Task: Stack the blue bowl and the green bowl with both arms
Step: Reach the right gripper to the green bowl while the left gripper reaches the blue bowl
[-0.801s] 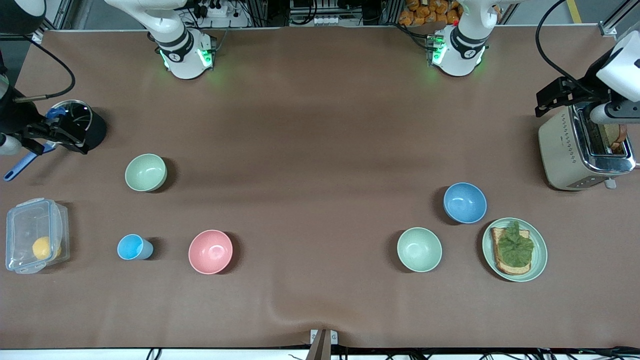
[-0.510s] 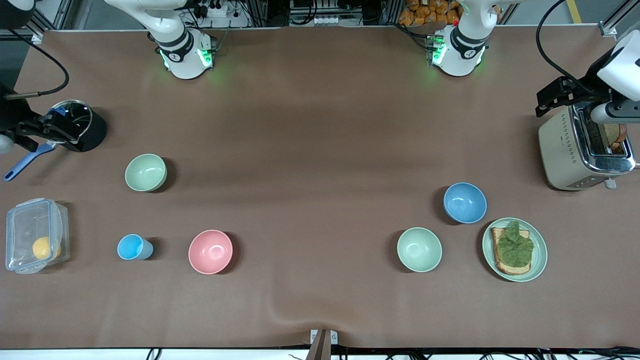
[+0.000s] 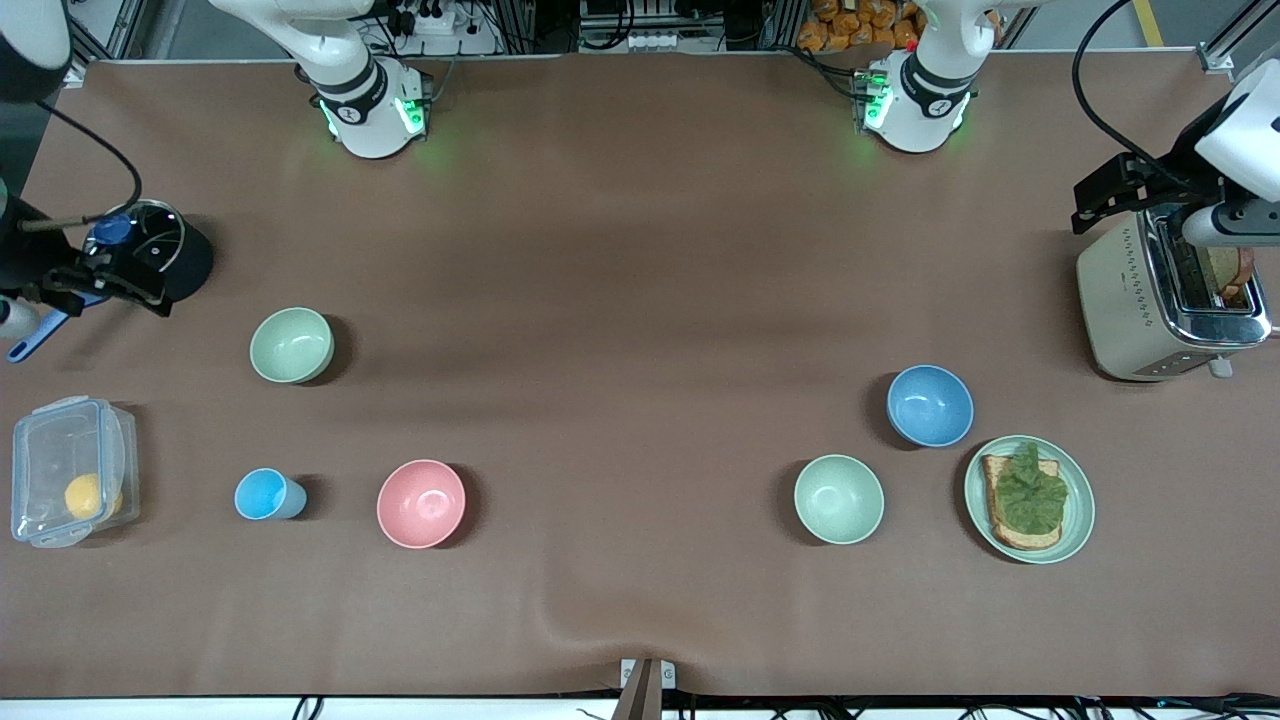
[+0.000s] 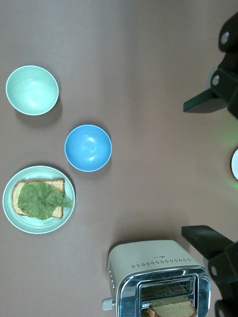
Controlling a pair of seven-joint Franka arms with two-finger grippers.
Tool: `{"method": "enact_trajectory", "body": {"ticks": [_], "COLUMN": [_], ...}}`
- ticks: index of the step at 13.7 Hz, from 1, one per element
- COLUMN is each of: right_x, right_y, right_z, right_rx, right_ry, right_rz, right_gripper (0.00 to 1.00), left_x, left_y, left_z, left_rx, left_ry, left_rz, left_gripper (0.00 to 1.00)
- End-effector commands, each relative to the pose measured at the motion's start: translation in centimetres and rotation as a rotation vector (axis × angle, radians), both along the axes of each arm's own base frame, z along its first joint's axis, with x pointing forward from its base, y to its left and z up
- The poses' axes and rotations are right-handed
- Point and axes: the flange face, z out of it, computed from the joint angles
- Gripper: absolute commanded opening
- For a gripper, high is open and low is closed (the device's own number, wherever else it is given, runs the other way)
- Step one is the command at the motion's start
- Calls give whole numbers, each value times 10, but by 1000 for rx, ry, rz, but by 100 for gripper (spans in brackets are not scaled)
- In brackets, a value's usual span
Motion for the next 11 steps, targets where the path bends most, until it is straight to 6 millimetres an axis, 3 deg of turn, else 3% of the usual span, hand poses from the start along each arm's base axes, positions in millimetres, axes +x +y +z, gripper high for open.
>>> {"method": "enact_trajectory", "body": {"ticks": [1, 4, 6, 9, 11], "right_x": [20, 8, 3, -3, -10], "right_y": [-27, -49, -52, -70, -87], "right_z": [-37, -68, -89, -124, -155], "right_rx": [-7, 17, 27, 39, 43], "right_ry": [52, 134, 169, 161, 148], "right_rz": [-21, -43, -27, 50, 69], "right_gripper": [100, 100, 100, 100, 100], "left_x": [5, 9, 19, 44, 65], "left_y": [0, 5, 8, 23, 33], "left_z": [-4, -10, -28, -78, -123], "left_rx": [17, 17, 15, 8, 1], "left_ry": [19, 28, 61, 143, 195], "left_rz": [8, 20, 24, 46, 59], "left_gripper": [100, 100, 100, 100, 100]}}
